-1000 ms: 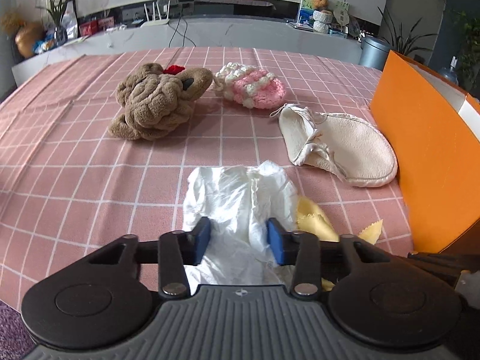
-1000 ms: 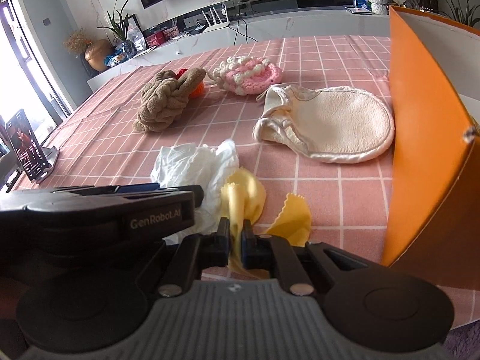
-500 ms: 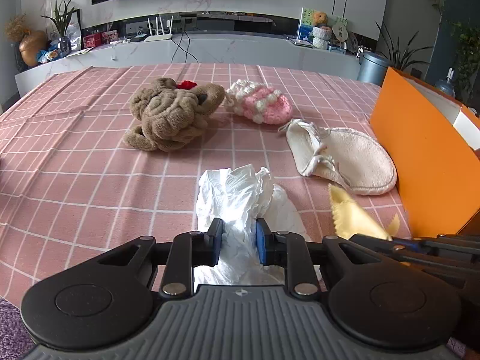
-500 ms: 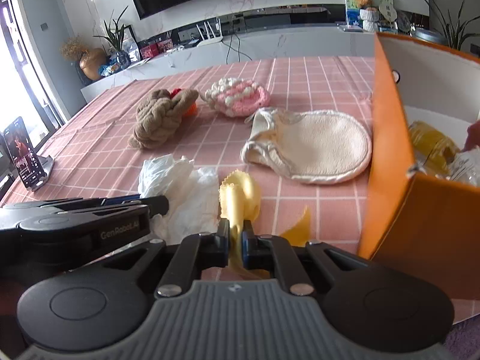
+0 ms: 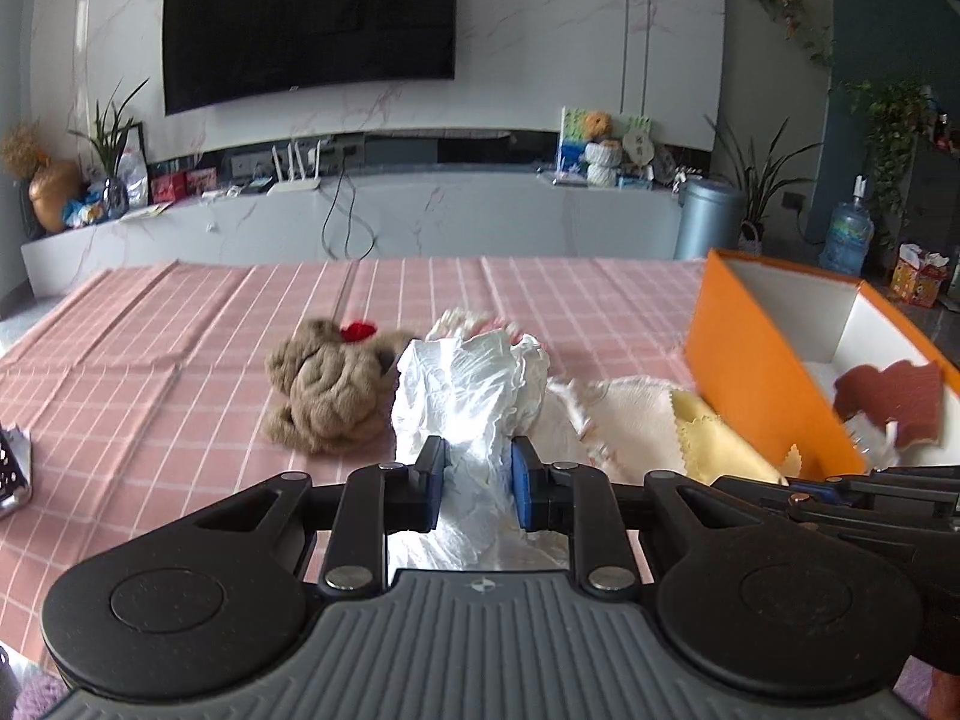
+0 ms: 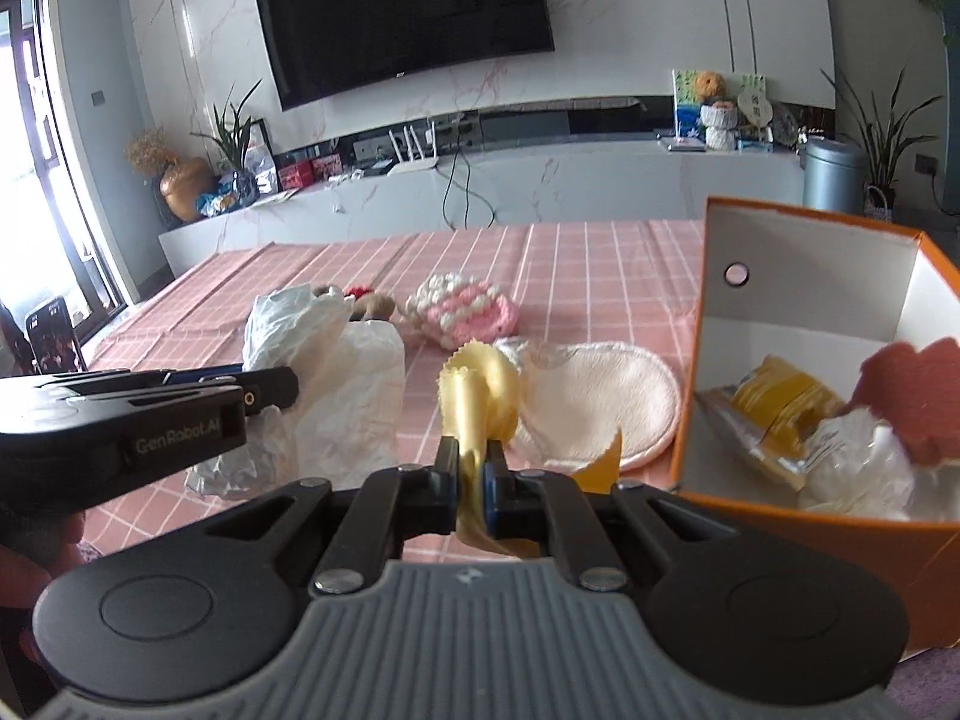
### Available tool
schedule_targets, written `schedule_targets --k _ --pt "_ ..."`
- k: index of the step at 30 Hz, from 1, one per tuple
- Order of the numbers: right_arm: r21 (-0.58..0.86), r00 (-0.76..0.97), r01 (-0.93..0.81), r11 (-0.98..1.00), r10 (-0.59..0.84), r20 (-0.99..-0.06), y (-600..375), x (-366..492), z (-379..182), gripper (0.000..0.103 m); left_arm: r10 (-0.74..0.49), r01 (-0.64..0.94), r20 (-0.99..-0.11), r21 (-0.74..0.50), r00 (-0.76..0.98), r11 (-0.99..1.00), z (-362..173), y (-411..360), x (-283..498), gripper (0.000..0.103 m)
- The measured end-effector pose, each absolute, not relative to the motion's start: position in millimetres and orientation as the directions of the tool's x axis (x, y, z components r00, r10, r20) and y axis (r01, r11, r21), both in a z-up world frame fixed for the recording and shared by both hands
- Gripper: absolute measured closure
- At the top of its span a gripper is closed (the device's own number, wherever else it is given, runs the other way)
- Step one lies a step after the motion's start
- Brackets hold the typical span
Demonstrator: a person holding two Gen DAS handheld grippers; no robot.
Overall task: Organize soft objects
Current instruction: 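Carry the cloth with the right tool while the left tool carries the bag over the box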
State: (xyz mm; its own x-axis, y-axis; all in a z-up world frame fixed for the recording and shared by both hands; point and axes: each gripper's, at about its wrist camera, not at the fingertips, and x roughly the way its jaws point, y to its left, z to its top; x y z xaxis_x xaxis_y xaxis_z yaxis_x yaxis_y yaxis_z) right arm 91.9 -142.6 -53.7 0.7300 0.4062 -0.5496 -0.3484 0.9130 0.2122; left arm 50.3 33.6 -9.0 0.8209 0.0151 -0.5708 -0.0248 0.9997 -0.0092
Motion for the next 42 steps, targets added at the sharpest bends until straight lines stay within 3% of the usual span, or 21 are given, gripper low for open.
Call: schedule_targets --k 9,18,25,33,42 --pt "0.216 0.797 -0.284 0.934 0.355 -0.489 -184 98 -19 0.098 -0.079 0.093 -0.48 0.007 0.874 0.996 32 6 63 0.078" --pt "0.218 0.826 -0.176 0.96 0.264 -0.497 -265 131 1 0.098 -0.262 0.303 -0.46 0.017 0.849 0.953 58 -56 105 0.078" --pt "0.204 0.786 -0.159 0.966 0.249 -0.566 -303 179 1 0.098 -0.345 0.442 -0.519 0.072 0.782 0.894 46 -111 155 0.078" --pt "0.121 0.714 -0.175 0.977 0.211 -0.668 -316 247 -22 0.098 -0.308 0.533 -0.628 0.204 0.714 0.821 11 -161 209 0.077" --pt "0.092 0.606 -0.196 0.976 0.194 -0.771 -321 309 -54 0.097 -0.256 0.613 -0.73 0.271 0.633 0.742 -33 -184 249 0.075"
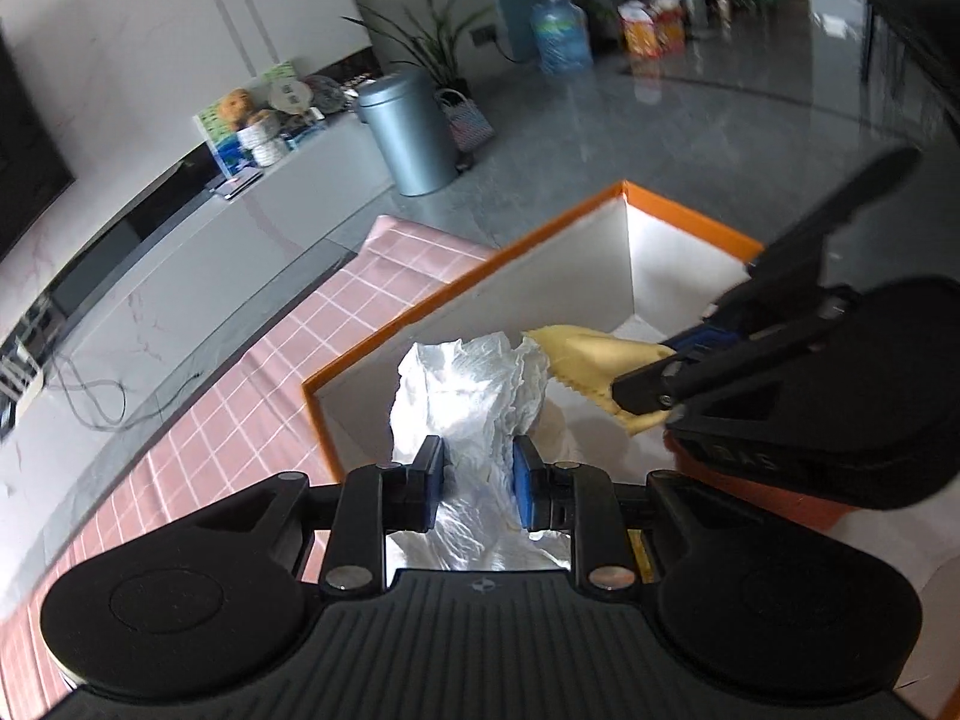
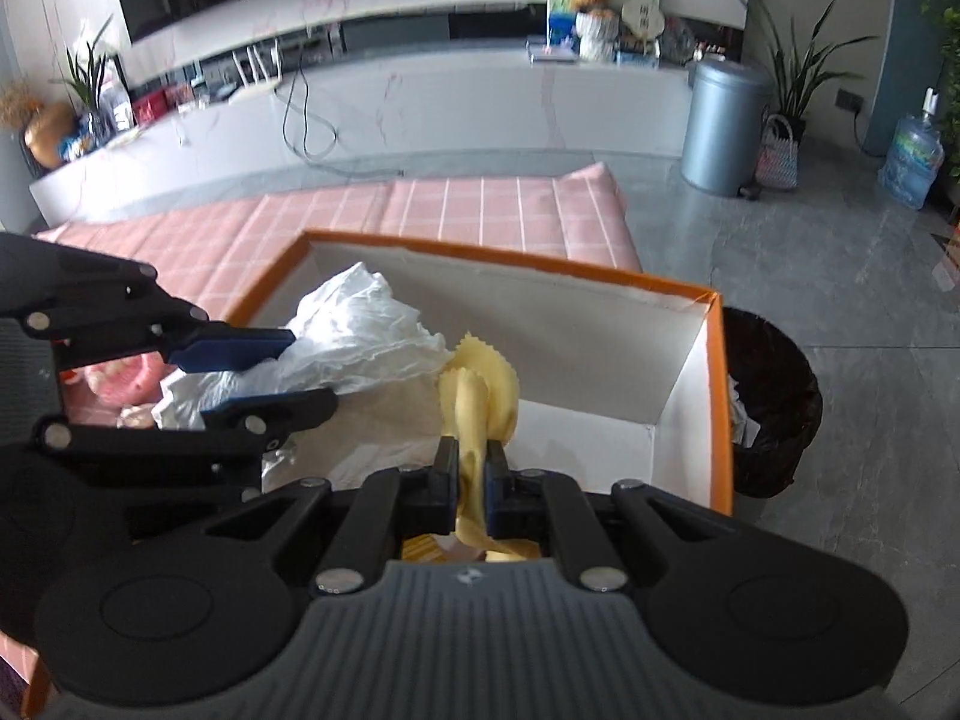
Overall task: Organize soft objects
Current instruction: 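Carry the cloth with the right tool while the left tool carries the bag over the box, then open the right tool to drop the cloth while the left tool releases the bag into the box, then move both tools back over the teddy bear and pink crochet piece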
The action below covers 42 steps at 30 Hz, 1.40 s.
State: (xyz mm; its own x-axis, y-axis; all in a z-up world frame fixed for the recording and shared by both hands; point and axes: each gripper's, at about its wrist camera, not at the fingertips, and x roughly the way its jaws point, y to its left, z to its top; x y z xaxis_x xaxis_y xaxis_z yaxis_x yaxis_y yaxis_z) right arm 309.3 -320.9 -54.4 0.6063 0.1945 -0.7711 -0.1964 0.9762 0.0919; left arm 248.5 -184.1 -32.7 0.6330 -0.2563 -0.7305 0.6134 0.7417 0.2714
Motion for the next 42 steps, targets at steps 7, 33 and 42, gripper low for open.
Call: schedule_targets --k 7,33,42 --pt "0.1 0.547 -0.196 0.976 0.193 -0.815 -317 329 -73 0.093 -0.241 0.679 -0.779 0.296 0.579 0.672 -56 -195 259 0.075" --pt "0.028 0.582 -0.198 0.98 0.141 -0.801 -314 310 -46 0.033 -0.209 0.637 -0.711 0.41 0.671 0.653 -45 -183 238 0.021" --pt "0.005 0.667 -0.155 0.988 0.108 -0.737 -313 263 -18 0.027 -0.268 0.588 -0.657 0.329 0.705 0.739 -8 -157 209 0.02"
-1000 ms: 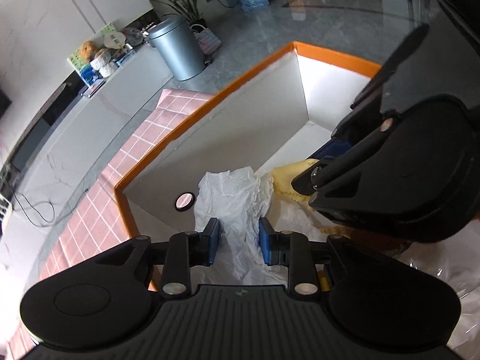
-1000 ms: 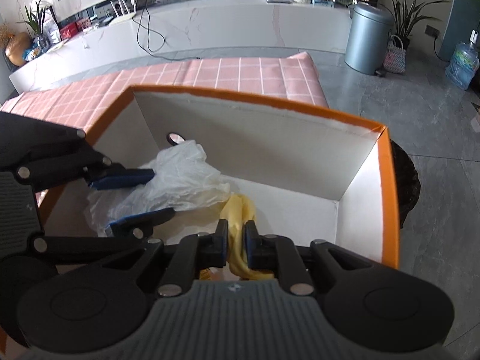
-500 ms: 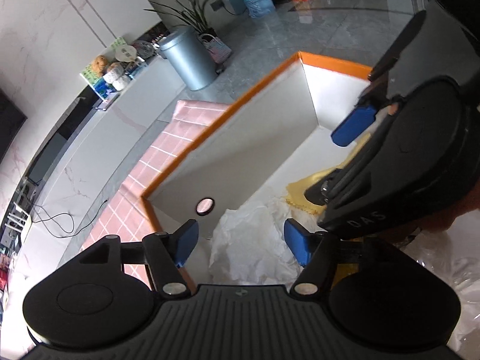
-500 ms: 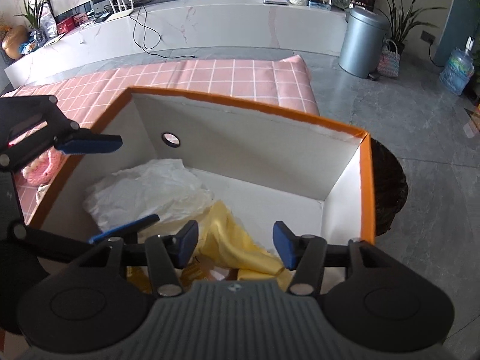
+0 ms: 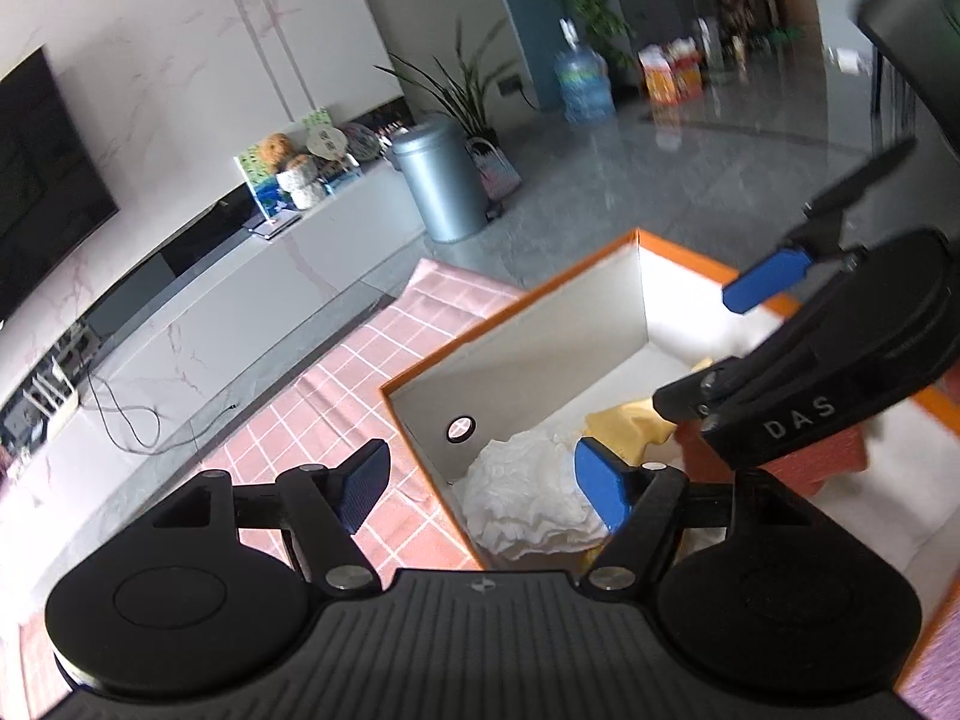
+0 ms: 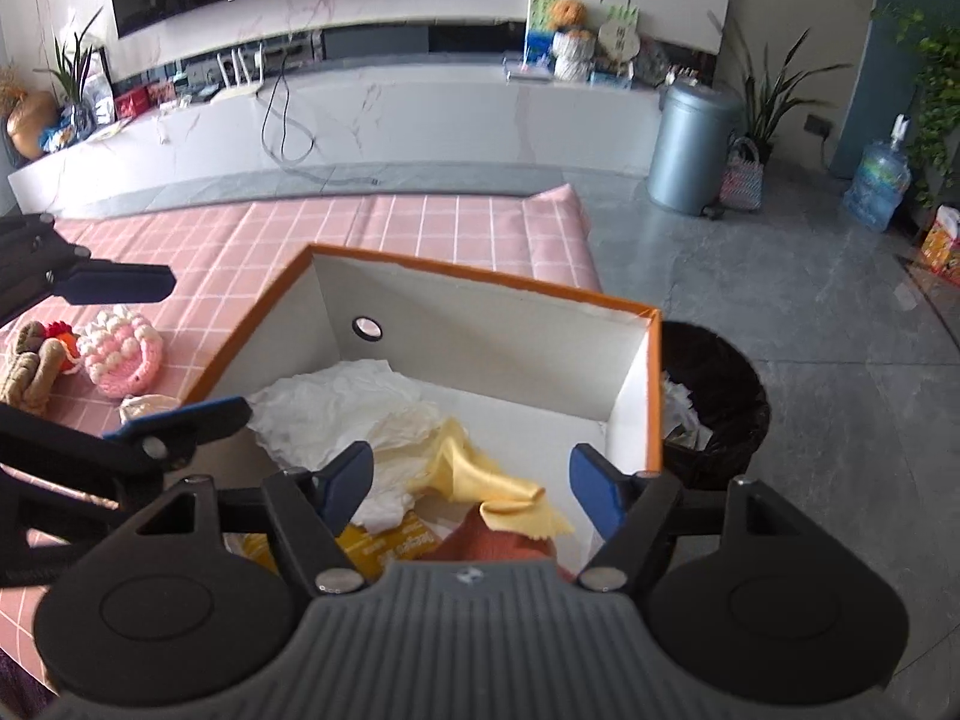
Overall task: Organize soft objects
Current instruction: 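Move both tools back over the teddy bear and pink crochet piece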
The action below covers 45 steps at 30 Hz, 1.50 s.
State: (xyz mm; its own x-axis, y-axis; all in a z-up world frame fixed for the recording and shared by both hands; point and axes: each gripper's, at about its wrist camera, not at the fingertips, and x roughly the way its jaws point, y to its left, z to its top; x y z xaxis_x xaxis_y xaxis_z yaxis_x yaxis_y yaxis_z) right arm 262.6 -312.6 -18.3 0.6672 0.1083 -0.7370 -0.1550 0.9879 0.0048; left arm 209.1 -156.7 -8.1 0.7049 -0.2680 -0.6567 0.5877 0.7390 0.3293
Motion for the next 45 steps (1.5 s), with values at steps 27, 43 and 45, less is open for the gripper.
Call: schedule_targets --k 27,43,45 --pt "0.018 0.91 -0.174 0.985 0.167 -0.38 -191 101 2 0.003 -0.219 0.237 -0.408 -0.007 0.886 0.972 12 -15 92 0.024" --pt "0.033 0.863 -0.302 0.953 0.288 -0.415 -107 116 -18 0.003 -0.06 0.043 -0.456 -0.049 0.888 0.998 -13 67 74 0.027" --pt "0.018 0.858 -0.311 0.95 0.289 -0.425 -99 122 -20 0.003 -0.06 0.036 -0.466 -0.059 0.883 0.998 -16 75 75 0.027"
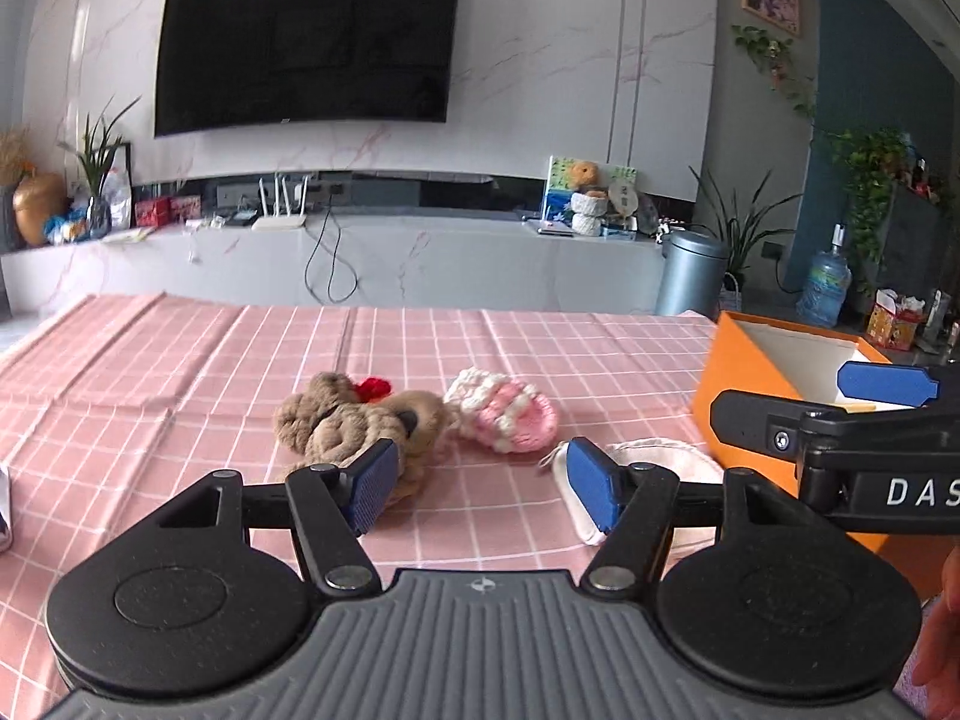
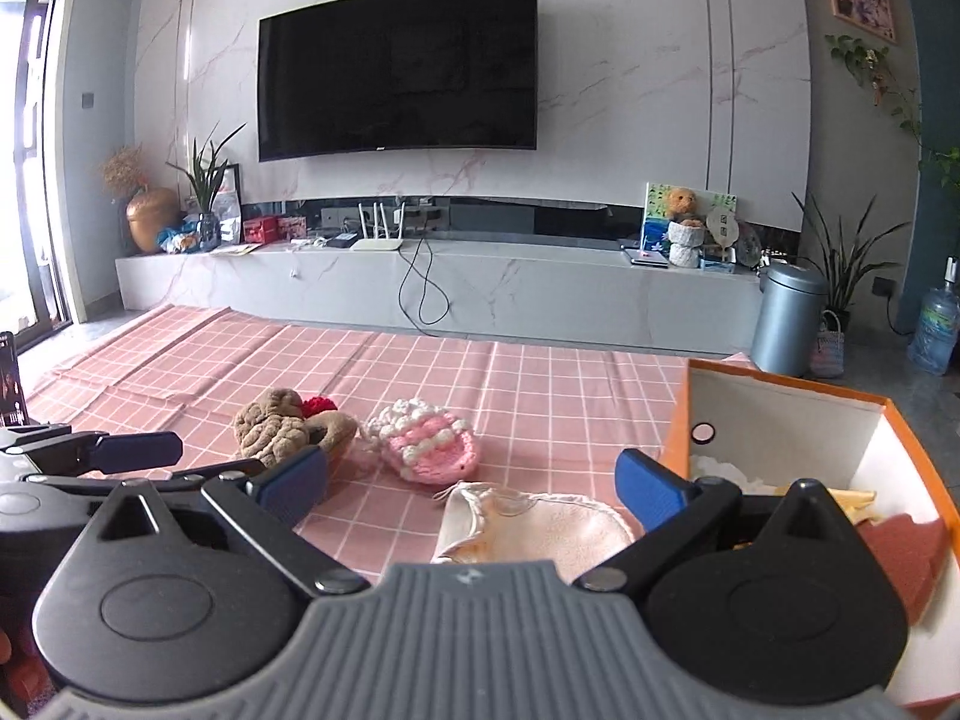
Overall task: Organize soft objects
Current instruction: 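Move both tools back over the teddy bear and pink crochet piece, then grasp the brown teddy bear with the left tool while the right tool grasps the pink crochet piece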
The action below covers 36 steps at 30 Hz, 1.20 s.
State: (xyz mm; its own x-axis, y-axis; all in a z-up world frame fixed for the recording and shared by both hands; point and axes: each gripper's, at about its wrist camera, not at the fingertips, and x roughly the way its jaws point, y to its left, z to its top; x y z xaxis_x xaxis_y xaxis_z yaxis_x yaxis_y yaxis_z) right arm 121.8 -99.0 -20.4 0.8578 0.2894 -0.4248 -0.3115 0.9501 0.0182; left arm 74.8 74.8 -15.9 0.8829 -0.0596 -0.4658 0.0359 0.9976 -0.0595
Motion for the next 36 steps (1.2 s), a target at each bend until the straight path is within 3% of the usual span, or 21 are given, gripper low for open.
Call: schedule_targets --k 14,16,22,33,36 --pt "-0.037 0.8 -0.332 0.943 0.26 -0.541 -57 184 -47 0.005 -0.106 -0.031 -0.548 -0.234 0.83 0.972 -45 126 103 0.027" --pt "-0.022 0.785 -0.342 0.939 0.273 -0.557 -53 194 -52 0.012 -0.1 -0.041 -0.552 -0.237 0.828 0.971 -47 131 107 0.026" --pt "-0.036 0.753 -0.344 0.938 0.253 -0.607 -34 224 -63 0.018 -0.076 -0.081 -0.567 -0.247 0.82 0.966 -47 143 130 0.019" --pt "-0.022 0.694 -0.308 0.951 0.208 -0.689 -8 299 -86 0.017 -0.045 -0.203 -0.676 -0.284 0.736 0.937 -59 157 191 0.016" --pt "-0.002 0.67 -0.291 0.957 0.202 -0.714 -4 313 -97 0.01 -0.036 -0.218 -0.698 -0.272 0.715 0.937 -63 158 199 0.016"
